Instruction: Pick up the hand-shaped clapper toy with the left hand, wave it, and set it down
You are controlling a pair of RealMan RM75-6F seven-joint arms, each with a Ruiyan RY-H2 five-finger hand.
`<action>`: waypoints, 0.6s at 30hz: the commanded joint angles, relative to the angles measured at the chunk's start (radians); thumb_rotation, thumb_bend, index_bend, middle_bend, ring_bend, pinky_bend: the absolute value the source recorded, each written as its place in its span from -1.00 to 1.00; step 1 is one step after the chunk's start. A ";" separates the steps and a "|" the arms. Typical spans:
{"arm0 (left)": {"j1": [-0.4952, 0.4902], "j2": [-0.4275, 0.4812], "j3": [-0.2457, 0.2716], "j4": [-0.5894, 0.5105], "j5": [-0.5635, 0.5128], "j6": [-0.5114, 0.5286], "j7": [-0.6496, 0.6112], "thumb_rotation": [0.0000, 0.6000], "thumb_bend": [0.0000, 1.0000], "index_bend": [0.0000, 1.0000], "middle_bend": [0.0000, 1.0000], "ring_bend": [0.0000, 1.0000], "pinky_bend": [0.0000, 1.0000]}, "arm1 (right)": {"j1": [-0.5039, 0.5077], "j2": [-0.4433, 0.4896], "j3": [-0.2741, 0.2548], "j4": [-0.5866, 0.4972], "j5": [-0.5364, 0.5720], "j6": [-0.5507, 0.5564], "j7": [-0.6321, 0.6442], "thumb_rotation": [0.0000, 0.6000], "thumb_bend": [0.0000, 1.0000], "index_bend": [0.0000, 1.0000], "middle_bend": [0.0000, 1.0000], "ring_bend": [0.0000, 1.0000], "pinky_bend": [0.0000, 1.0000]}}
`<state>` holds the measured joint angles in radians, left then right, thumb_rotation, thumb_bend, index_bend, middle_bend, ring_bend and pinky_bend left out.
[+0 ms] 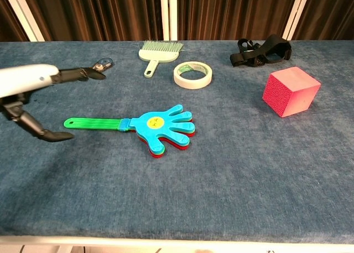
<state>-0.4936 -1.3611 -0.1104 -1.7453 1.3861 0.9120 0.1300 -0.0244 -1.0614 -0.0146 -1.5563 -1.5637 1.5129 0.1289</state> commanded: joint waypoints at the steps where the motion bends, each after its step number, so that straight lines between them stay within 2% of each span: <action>1: -0.056 -0.065 -0.030 0.070 -0.081 -0.065 -0.027 1.00 -0.55 -0.92 -1.00 -1.00 -1.00 | 0.002 -0.001 0.000 0.007 0.003 -0.006 0.008 1.00 -0.58 -1.00 -1.00 -1.00 -1.00; 5: -0.081 -0.104 -0.038 0.117 -0.122 -0.074 -0.019 1.00 -0.55 -0.89 -1.00 -1.00 -1.00 | 0.002 -0.002 0.002 0.019 0.011 -0.010 0.021 1.00 -0.58 -1.00 -1.00 -1.00 -1.00; 12: -0.105 -0.164 -0.023 0.196 -0.174 -0.083 0.003 1.00 -0.55 -0.77 -1.00 -1.00 -1.00 | 0.003 -0.004 0.006 0.039 0.011 -0.007 0.048 1.00 -0.58 -1.00 -1.00 -1.00 -1.00; 18: -0.125 -0.206 -0.024 0.234 -0.182 -0.076 0.005 1.00 -0.54 -0.71 -1.00 -1.00 -1.00 | 0.001 -0.001 0.007 0.045 0.012 -0.003 0.055 1.00 -0.58 -1.00 -1.00 -1.00 -1.00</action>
<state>-0.6155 -1.5645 -0.1341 -1.5138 1.2059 0.8350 0.1356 -0.0229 -1.0628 -0.0075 -1.5119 -1.5518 1.5095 0.1844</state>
